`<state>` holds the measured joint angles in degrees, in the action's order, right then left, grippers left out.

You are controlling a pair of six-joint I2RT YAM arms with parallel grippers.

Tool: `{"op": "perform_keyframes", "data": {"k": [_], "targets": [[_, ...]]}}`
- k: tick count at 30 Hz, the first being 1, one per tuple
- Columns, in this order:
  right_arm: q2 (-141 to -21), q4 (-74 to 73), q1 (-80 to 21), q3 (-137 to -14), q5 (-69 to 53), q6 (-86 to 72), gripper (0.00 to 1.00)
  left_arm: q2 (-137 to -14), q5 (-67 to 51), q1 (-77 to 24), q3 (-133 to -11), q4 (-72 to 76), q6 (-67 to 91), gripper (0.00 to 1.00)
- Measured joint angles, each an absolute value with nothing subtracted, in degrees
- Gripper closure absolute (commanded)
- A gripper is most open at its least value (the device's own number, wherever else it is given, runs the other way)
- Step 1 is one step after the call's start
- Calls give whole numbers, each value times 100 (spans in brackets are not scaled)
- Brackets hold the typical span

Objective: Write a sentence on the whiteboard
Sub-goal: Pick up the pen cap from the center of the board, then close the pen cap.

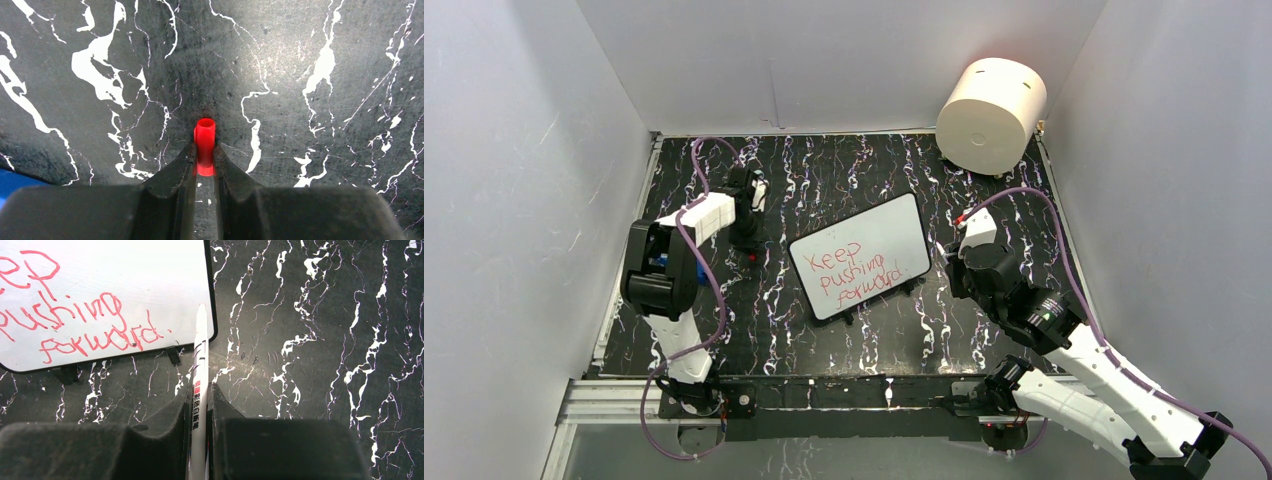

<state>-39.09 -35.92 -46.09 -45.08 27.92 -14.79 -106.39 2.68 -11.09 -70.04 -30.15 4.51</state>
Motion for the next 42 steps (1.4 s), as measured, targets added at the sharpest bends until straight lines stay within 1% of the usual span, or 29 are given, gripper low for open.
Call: {"op": "perform_keyframes", "data": {"k": [4,7,12,20,33,42], "targets": [[-3903,-3590,-4609,-4508,2764,-1476,100,-10372,309,-1111,-6890,-3020,440,100],[-3870,-3579,-4609,-4508,2676,-1459,100,-9861,399,-1129,-6768,-3037,403,100],[-3785,-3498,-4609,-4508,2534,-1411,100,-8632,528,-1262,-6713,-2904,316,100],[-3717,-3363,-4609,-4510,2167,-1326,100,-7577,519,-1662,-6722,-2834,-51,100],[-4117,-3065,-4609,-4974,1203,-1177,100,-5927,-287,-2668,-6711,-2698,-1378,100],[-4466,-2884,-4609,-5347,454,-1133,100,-5481,-740,-3400,-6565,-2703,-2620,100]]}}
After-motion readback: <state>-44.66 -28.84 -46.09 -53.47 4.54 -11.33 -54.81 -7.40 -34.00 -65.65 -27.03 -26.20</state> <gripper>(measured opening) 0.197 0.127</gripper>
